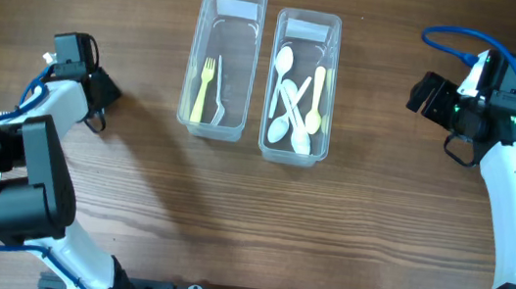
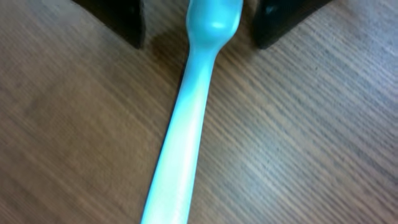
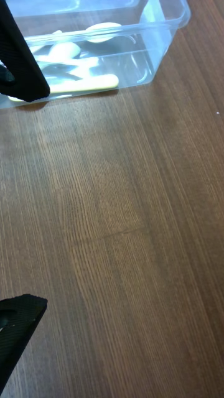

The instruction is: Pack container

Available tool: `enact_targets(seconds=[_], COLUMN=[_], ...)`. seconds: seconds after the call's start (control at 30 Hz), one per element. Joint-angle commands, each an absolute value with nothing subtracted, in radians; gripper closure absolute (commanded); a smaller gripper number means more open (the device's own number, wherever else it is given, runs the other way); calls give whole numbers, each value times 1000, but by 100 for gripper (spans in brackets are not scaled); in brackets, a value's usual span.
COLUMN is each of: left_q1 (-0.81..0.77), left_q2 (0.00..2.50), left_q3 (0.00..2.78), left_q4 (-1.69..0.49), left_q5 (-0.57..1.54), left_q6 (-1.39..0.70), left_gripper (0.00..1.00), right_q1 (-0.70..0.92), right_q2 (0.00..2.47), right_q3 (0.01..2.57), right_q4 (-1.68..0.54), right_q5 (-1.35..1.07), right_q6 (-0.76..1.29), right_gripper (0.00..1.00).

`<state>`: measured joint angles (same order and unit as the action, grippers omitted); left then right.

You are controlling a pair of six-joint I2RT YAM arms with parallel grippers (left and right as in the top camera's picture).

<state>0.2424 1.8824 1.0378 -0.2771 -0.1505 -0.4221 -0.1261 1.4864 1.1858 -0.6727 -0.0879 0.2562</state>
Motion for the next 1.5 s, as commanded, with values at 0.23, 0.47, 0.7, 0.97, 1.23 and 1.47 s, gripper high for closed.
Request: enact_targets(seconds=[0.23, 0.47, 0.7, 0.97, 1.23, 1.47], left_q1=[247, 247, 247, 247, 247, 252], left_q2=[1896, 1886, 1831, 1778, 1780, 1831], left_q3=[1035, 1034, 1035, 1035, 1034, 1034], left_q4=[-280, -278, -272, -171, 68, 268], left_q5=[-182, -237, -237, -220, -83, -83], left_q6=[-418, -418, -418, -407, -579, -558], left_gripper=[75, 96, 64, 0, 0, 0], right_q1=[-128, -128, -128, -128, -128, -128], right_q2=[1477, 1477, 1477, 1477, 1477, 1477], right_q3=[1196, 1196, 1196, 1196, 1196, 1196], right_q4=[-669, -669, -669, -669, -669, -669], right_q5=[-75, -75, -75, -75, -75, -75], right_q6=[238, 238, 238, 238, 238, 239], right_gripper=[0, 0, 0, 0, 0, 0])
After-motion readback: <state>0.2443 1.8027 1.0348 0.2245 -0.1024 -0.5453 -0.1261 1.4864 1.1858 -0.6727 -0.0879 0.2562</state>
